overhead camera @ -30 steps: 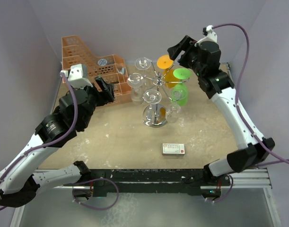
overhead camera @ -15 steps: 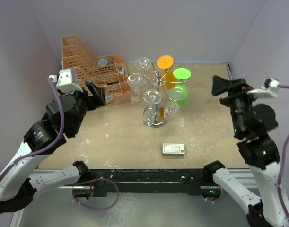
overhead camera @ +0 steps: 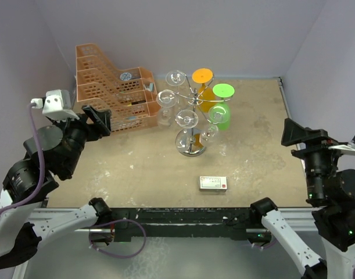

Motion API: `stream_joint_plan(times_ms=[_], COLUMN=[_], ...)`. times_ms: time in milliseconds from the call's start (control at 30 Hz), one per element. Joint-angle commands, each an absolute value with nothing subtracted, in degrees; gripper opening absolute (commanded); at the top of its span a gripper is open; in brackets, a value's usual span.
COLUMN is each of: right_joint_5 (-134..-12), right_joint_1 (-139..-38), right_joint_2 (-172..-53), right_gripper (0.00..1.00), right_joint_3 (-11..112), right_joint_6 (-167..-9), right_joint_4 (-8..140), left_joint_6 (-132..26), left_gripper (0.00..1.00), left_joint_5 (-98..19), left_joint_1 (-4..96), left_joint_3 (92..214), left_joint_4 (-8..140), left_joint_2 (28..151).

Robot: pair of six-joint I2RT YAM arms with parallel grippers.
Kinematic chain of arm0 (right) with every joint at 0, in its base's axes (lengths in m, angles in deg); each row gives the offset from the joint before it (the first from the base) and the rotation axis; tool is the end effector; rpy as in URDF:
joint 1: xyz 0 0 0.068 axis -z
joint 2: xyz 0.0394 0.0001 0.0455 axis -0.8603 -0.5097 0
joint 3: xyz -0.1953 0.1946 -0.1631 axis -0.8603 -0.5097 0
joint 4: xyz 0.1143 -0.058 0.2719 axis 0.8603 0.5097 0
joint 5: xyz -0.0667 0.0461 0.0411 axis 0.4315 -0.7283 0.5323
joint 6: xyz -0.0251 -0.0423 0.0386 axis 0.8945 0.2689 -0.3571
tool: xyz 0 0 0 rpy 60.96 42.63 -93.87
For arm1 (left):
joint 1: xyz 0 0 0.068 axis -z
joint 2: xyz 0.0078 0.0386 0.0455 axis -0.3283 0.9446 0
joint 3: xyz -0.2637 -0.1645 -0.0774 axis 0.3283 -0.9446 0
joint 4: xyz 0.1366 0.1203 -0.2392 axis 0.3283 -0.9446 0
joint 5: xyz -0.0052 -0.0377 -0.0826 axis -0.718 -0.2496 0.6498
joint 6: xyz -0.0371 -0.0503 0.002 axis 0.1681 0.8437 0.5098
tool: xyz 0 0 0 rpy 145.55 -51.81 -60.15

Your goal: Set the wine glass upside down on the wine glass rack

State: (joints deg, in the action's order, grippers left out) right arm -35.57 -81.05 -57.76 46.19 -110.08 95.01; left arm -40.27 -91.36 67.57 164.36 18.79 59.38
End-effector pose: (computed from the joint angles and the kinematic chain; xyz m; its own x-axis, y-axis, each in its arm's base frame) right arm 0.0192 -0.0175 0.5280 0.2758 0.5620 -0.7798 -0.0167 0.8139 0.5807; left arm 0.0872 -0.0488 0.5468 -0.1082 -0.3344 -0.9362 0.0484 0.9388 -0.3410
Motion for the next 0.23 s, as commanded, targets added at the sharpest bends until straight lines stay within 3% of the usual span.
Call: stream_joint_plan(times_ms=[0,200], right_joint_5=[-33.7,-35.5], right_joint_1=[-81.0,-81.0], right_joint_2=[-57.5,-56.6], right_gripper=[0.8,0.8], right_joint_3=[49.6,48.7], right_joint_6=[-107.6,-109.8], right_joint_4=[97.0,97.2], left_joint_6=[-42.7,-42.1], left_gripper=[0.71,0.7], left_joint_5=[-89.8,-88.6], left_joint_1=[67.5,67.5], left_joint_3=[166.4,166.9], left_joint_4=[19.3,18.5], left_joint_2=[57.1,56.7])
